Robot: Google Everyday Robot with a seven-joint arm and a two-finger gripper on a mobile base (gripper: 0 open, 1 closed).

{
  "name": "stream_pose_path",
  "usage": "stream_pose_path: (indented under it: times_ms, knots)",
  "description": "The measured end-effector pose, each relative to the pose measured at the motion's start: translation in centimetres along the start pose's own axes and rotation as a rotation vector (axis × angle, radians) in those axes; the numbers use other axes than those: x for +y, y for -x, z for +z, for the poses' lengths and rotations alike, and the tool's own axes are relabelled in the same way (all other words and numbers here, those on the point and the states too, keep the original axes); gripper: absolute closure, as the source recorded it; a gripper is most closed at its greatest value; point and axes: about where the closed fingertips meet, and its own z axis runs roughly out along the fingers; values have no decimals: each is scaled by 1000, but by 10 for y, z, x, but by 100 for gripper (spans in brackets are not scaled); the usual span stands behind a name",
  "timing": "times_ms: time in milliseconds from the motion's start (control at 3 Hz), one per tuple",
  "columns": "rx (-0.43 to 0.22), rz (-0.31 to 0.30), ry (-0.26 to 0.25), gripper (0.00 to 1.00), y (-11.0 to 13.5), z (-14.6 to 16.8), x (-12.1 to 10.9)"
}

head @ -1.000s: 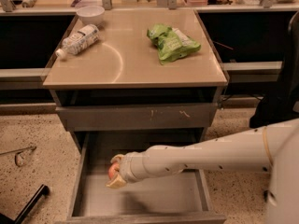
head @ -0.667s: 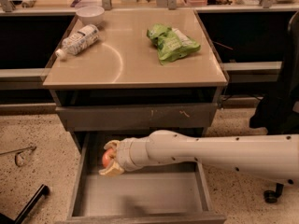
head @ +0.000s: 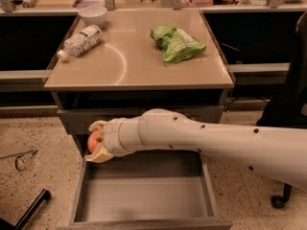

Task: Pick apple from middle drawer and place on counter

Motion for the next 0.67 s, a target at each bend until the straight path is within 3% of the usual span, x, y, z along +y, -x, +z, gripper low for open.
stream_pose_path:
  times_ms: [333,667]
  knots:
    - [0,0,0,100,0,0,0]
    - [-4,-36,-40,100,19,-14,-25]
